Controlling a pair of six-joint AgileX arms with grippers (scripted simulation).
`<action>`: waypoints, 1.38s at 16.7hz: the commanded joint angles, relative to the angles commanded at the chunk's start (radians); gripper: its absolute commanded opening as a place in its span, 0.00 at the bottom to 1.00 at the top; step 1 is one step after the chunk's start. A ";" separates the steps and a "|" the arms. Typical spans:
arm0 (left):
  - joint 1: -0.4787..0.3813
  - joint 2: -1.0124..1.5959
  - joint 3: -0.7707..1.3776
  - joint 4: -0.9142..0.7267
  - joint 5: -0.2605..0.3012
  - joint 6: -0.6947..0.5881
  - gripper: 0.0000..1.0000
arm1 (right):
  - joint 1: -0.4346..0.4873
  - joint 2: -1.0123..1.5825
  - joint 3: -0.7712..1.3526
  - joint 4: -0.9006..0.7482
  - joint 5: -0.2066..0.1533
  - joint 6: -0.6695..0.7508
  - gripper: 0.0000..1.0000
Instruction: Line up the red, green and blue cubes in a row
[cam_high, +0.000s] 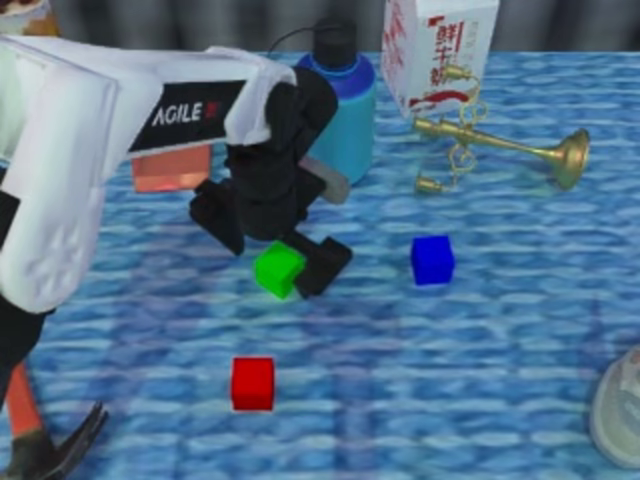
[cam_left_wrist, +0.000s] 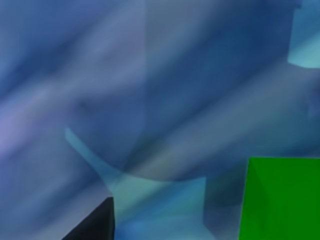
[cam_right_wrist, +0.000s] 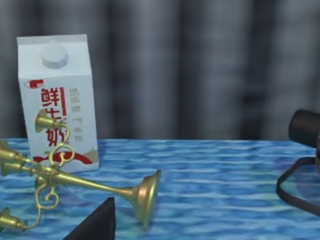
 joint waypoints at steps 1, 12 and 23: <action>0.000 0.000 0.000 0.000 0.000 0.000 1.00 | 0.000 0.000 0.000 0.000 0.000 0.000 1.00; 0.000 0.000 0.000 0.000 0.000 0.000 0.25 | 0.000 0.000 0.000 0.000 0.000 0.000 1.00; 0.000 0.000 0.000 0.000 0.000 0.000 0.00 | 0.000 0.000 0.000 0.000 0.000 0.000 1.00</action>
